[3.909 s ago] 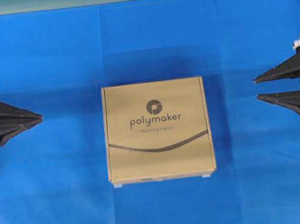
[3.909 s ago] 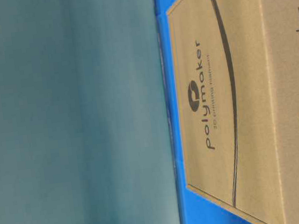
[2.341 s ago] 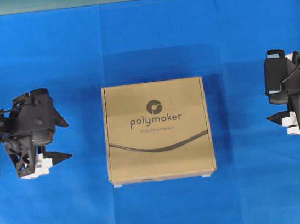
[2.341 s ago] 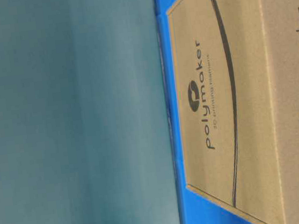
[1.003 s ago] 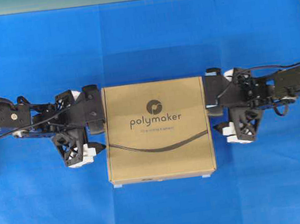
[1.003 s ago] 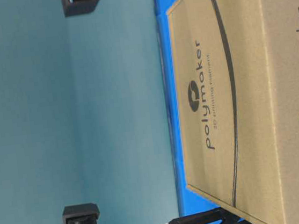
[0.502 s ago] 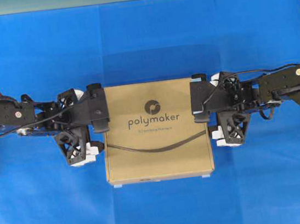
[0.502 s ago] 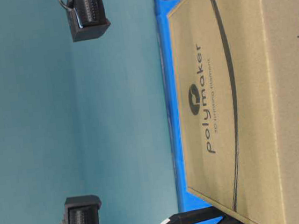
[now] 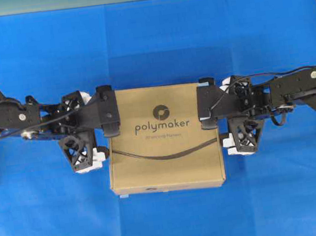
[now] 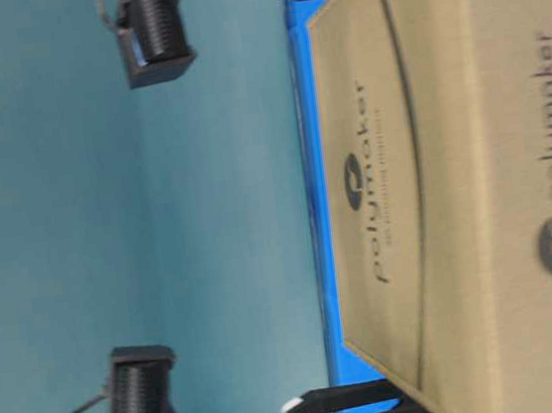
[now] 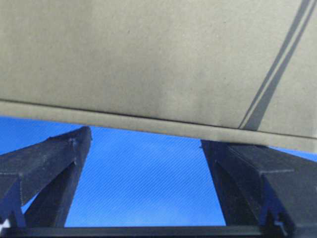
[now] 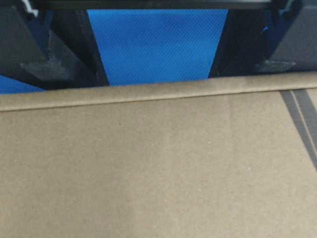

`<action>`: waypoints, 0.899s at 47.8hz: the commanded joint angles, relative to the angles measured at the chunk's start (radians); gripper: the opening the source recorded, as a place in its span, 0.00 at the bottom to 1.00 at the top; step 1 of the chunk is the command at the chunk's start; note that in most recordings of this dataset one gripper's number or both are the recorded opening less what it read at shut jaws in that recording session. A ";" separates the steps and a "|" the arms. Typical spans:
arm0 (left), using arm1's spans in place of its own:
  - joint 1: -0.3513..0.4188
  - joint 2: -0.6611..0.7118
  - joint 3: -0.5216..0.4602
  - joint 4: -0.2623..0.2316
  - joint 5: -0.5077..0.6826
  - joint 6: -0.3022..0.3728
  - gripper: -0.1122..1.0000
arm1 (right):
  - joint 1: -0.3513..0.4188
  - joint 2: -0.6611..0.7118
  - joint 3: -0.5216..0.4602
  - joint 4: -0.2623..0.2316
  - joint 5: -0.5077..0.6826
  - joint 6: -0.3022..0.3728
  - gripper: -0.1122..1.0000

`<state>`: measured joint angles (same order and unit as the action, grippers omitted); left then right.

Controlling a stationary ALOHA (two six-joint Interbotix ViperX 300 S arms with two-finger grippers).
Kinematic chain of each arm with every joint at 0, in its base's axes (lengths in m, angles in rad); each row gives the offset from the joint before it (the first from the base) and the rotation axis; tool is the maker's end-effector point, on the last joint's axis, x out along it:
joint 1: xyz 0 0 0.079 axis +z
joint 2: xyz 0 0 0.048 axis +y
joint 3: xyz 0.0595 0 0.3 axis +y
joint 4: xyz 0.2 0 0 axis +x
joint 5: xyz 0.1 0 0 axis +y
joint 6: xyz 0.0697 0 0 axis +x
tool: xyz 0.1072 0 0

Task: Lift up the cardboard box by clamping it between your arms.
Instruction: 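Raise both arms together, lifting the clamped box off the table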

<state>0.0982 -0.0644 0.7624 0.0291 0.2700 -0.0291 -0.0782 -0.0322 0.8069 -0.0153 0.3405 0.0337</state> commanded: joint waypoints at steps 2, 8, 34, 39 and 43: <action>0.000 -0.052 -0.063 -0.003 0.051 -0.003 0.88 | 0.000 -0.064 -0.072 0.015 0.066 0.009 0.99; 0.003 -0.100 -0.083 -0.003 0.104 -0.003 0.88 | 0.003 -0.109 -0.104 0.017 0.127 0.009 0.99; 0.000 -0.179 -0.250 -0.003 0.307 -0.002 0.88 | 0.018 -0.222 -0.264 0.012 0.388 0.000 0.99; -0.002 -0.186 -0.295 -0.003 0.365 -0.002 0.88 | 0.020 -0.235 -0.299 0.011 0.437 -0.002 0.99; -0.003 -0.196 -0.322 -0.003 0.400 -0.002 0.88 | 0.021 -0.249 -0.330 0.009 0.471 -0.002 0.99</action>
<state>0.0920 -0.2378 0.5354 0.0291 0.6719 -0.0123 -0.0583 -0.2577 0.5737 -0.0107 0.8145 0.0215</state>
